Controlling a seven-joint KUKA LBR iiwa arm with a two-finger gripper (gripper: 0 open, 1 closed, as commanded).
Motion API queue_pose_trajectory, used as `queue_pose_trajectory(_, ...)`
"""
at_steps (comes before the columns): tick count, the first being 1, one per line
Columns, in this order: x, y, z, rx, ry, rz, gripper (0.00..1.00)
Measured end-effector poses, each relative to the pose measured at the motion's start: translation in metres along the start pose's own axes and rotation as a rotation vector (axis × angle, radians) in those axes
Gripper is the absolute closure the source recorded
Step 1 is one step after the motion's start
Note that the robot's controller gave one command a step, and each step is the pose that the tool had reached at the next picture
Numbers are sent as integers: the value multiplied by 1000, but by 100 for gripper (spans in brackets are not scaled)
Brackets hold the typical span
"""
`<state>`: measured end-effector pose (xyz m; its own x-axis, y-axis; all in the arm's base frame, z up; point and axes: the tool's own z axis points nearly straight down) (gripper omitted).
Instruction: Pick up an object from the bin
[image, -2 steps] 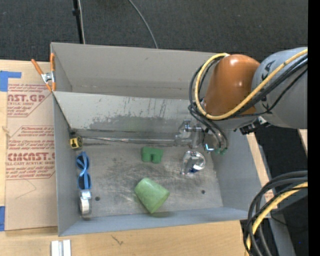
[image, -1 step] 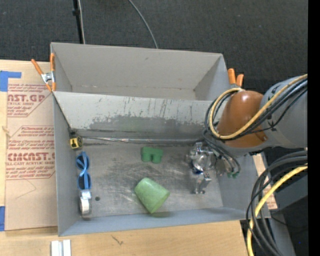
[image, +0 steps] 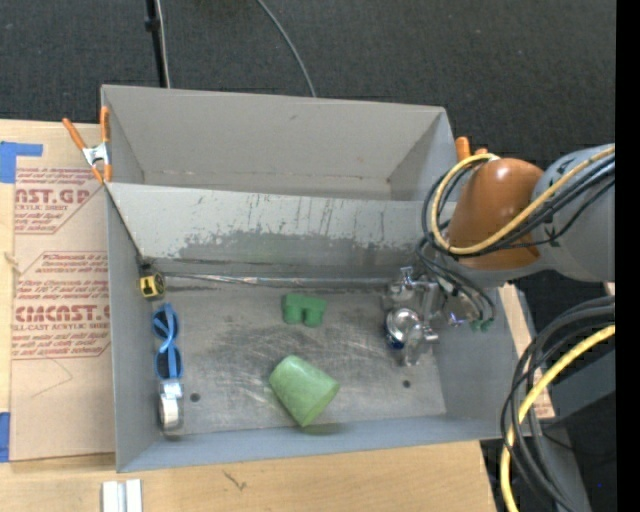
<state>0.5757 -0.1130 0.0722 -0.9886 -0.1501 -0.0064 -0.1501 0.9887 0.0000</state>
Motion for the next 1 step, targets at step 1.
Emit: queue_pose_trajectory(1,-1,1,-1,0,-1,-1,100)
